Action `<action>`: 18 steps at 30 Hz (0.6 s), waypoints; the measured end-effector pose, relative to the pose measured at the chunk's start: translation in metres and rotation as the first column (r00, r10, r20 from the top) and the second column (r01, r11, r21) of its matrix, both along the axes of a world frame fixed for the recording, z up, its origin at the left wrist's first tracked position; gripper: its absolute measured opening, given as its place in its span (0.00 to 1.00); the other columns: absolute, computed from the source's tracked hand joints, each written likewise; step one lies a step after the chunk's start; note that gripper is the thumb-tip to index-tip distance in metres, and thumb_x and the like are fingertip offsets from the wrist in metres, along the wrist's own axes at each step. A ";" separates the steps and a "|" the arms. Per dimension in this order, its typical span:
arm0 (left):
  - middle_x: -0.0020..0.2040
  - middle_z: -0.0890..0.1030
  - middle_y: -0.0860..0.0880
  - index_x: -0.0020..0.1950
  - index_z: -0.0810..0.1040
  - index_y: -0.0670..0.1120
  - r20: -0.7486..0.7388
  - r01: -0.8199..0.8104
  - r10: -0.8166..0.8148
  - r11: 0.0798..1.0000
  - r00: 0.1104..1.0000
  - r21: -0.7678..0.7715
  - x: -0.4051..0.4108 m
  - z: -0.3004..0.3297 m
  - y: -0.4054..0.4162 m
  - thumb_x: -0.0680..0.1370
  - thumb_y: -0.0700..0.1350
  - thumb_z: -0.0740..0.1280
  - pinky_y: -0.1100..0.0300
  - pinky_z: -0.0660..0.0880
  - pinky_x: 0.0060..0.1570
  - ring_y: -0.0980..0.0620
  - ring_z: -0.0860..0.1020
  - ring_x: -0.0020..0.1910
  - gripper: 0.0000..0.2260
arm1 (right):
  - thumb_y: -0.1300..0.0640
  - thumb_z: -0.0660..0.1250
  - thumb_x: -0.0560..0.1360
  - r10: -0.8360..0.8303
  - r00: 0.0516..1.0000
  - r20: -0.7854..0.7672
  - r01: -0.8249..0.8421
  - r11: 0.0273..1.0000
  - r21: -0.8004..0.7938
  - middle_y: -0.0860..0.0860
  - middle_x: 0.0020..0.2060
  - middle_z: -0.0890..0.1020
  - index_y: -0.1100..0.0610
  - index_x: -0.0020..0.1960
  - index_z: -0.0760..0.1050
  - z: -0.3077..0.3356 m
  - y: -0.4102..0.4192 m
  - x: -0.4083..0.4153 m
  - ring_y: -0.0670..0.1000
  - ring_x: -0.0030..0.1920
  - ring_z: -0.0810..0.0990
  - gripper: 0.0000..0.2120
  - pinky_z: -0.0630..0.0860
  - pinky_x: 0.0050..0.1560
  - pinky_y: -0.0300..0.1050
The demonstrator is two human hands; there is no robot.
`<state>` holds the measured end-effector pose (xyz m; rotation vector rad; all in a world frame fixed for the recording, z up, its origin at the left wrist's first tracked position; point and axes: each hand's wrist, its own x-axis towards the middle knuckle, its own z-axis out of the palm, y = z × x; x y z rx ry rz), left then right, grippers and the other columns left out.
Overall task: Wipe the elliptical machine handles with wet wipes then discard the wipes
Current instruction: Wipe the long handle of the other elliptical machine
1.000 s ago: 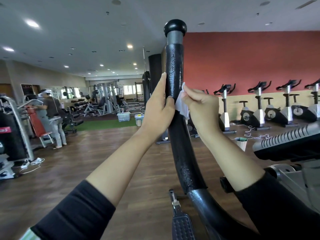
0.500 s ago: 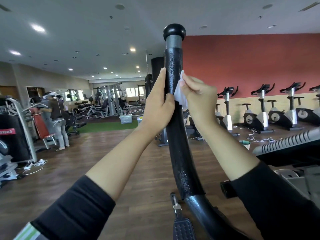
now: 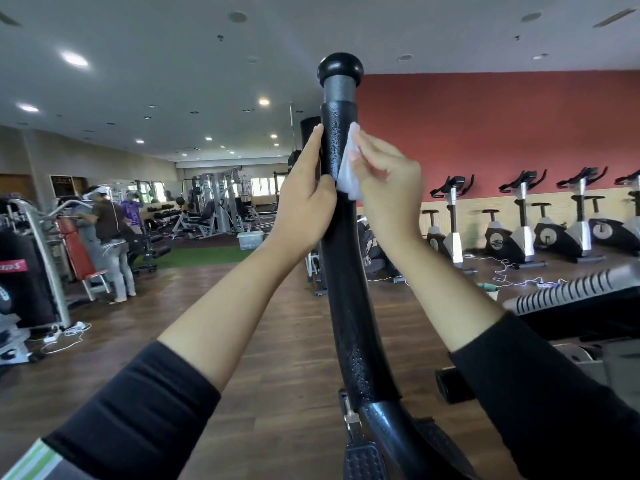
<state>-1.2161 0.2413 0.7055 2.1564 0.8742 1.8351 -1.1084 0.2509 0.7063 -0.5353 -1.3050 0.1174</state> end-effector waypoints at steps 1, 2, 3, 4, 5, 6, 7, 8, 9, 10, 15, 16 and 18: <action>0.63 0.74 0.61 0.76 0.61 0.50 0.005 0.000 0.000 1.000 1.000 -0.006 -0.001 0.000 0.001 0.78 0.33 0.54 0.75 0.67 0.57 0.72 0.71 0.57 0.28 | 0.66 0.65 0.75 0.005 1.000 0.012 -0.005 1.000 -0.005 0.45 0.59 0.78 0.59 0.61 0.77 -0.010 0.000 0.000 0.39 0.59 0.76 0.14 0.70 0.64 0.34; 0.63 0.73 0.61 0.77 0.60 0.49 0.010 -0.001 0.001 1.000 1.000 -0.014 -0.001 -0.001 0.002 0.78 0.33 0.53 0.77 0.67 0.56 0.74 0.71 0.55 0.28 | 0.65 0.66 0.76 0.004 1.000 0.022 -0.003 1.000 -0.003 0.44 0.59 0.77 0.59 0.61 0.77 -0.020 0.000 0.000 0.40 0.60 0.76 0.14 0.70 0.64 0.36; 0.63 0.74 0.60 0.77 0.60 0.49 0.013 -0.001 0.002 1.000 1.000 -0.019 -0.002 -0.001 0.003 0.78 0.33 0.53 0.77 0.67 0.54 0.75 0.71 0.53 0.28 | 0.64 0.66 0.76 -0.006 1.000 0.029 0.006 1.000 0.003 0.44 0.59 0.78 0.58 0.61 0.77 -0.027 0.000 0.000 0.40 0.61 0.76 0.14 0.70 0.65 0.38; 0.63 0.74 0.60 0.77 0.60 0.50 0.014 0.002 -0.001 1.000 1.000 -0.020 -0.003 -0.002 0.004 0.78 0.33 0.53 0.77 0.67 0.53 0.75 0.72 0.52 0.28 | 0.64 0.66 0.76 -0.016 0.999 0.032 0.016 1.000 0.011 0.46 0.60 0.78 0.58 0.61 0.77 -0.030 0.001 0.000 0.42 0.62 0.75 0.13 0.71 0.65 0.40; 0.64 0.74 0.59 0.77 0.61 0.50 0.016 0.007 -0.007 1.000 1.000 -0.022 -0.003 -0.001 0.004 0.77 0.33 0.54 0.77 0.68 0.53 0.75 0.72 0.52 0.28 | 0.64 0.66 0.76 -0.022 0.999 0.029 0.021 1.000 0.016 0.48 0.60 0.78 0.59 0.60 0.77 -0.027 0.002 -0.001 0.43 0.62 0.76 0.13 0.71 0.65 0.40; 0.65 0.74 0.58 0.77 0.61 0.50 0.020 0.011 -0.011 1.000 1.000 -0.027 -0.004 -0.001 0.003 0.77 0.33 0.54 0.76 0.68 0.53 0.75 0.72 0.53 0.28 | 0.64 0.65 0.76 -0.031 0.999 0.023 0.031 0.999 0.022 0.50 0.60 0.79 0.60 0.60 0.77 -0.020 0.003 -0.001 0.44 0.62 0.76 0.13 0.71 0.65 0.41; 0.65 0.74 0.58 0.76 0.61 0.50 0.029 0.016 -0.015 0.999 0.999 -0.036 -0.004 -0.001 0.003 0.77 0.33 0.54 0.76 0.69 0.53 0.75 0.72 0.53 0.28 | 0.65 0.65 0.76 -0.051 0.999 0.019 0.051 0.998 0.029 0.51 0.60 0.79 0.60 0.60 0.78 -0.010 0.003 -0.002 0.44 0.62 0.76 0.13 0.71 0.65 0.41; 0.65 0.74 0.58 0.76 0.62 0.51 0.039 0.019 -0.017 0.999 0.999 -0.047 -0.005 0.000 0.003 0.77 0.33 0.54 0.75 0.69 0.53 0.75 0.72 0.53 0.28 | 0.65 0.65 0.76 -0.081 0.997 0.016 0.081 0.996 0.037 0.51 0.60 0.79 0.60 0.60 0.78 0.001 0.003 -0.003 0.44 0.62 0.76 0.13 0.71 0.65 0.42; 0.65 0.74 0.60 0.76 0.62 0.52 0.046 0.024 -0.022 0.998 0.999 -0.056 -0.005 0.001 0.002 0.77 0.33 0.55 0.74 0.69 0.54 0.75 0.72 0.54 0.28 | 0.65 0.66 0.75 -0.113 0.993 0.014 0.112 0.993 0.044 0.51 0.60 0.79 0.59 0.60 0.78 0.011 0.004 -0.003 0.44 0.61 0.76 0.13 0.72 0.65 0.42; 0.64 0.74 0.61 0.76 0.62 0.53 0.048 0.031 -0.027 0.997 0.998 -0.067 -0.005 0.001 0.002 0.77 0.33 0.55 0.72 0.70 0.55 0.75 0.72 0.54 0.29 | 0.65 0.66 0.75 -0.136 0.991 0.013 0.135 0.990 0.052 0.52 0.60 0.79 0.59 0.60 0.78 0.019 0.005 -0.004 0.43 0.61 0.76 0.14 0.72 0.65 0.41; 0.62 0.75 0.65 0.76 0.62 0.53 0.050 0.077 -0.072 0.992 0.996 -0.103 -0.010 -0.003 0.004 0.77 0.33 0.56 0.67 0.73 0.58 0.71 0.74 0.56 0.29 | 0.65 0.65 0.75 -0.206 0.973 0.102 0.199 0.977 0.079 0.53 0.61 0.78 0.60 0.61 0.77 0.000 0.000 -0.003 0.38 0.61 0.72 0.14 0.65 0.62 0.25; 0.63 0.75 0.63 0.76 0.62 0.53 0.047 0.080 -0.076 0.991 0.996 -0.104 -0.011 -0.004 0.004 0.77 0.33 0.56 0.67 0.72 0.59 0.70 0.74 0.59 0.29 | 0.65 0.65 0.75 -0.236 0.963 0.127 0.225 0.970 0.097 0.53 0.61 0.78 0.60 0.60 0.77 -0.009 0.000 -0.003 0.38 0.60 0.71 0.14 0.63 0.61 0.21; 0.65 0.75 0.60 0.76 0.62 0.52 0.044 0.086 -0.082 0.991 0.996 -0.106 -0.012 -0.007 0.004 0.78 0.33 0.55 0.66 0.71 0.61 0.67 0.73 0.63 0.28 | 0.67 0.65 0.74 -0.260 0.954 0.148 0.246 0.964 0.105 0.54 0.60 0.78 0.60 0.60 0.77 -0.017 0.000 -0.002 0.36 0.58 0.70 0.15 0.60 0.59 0.19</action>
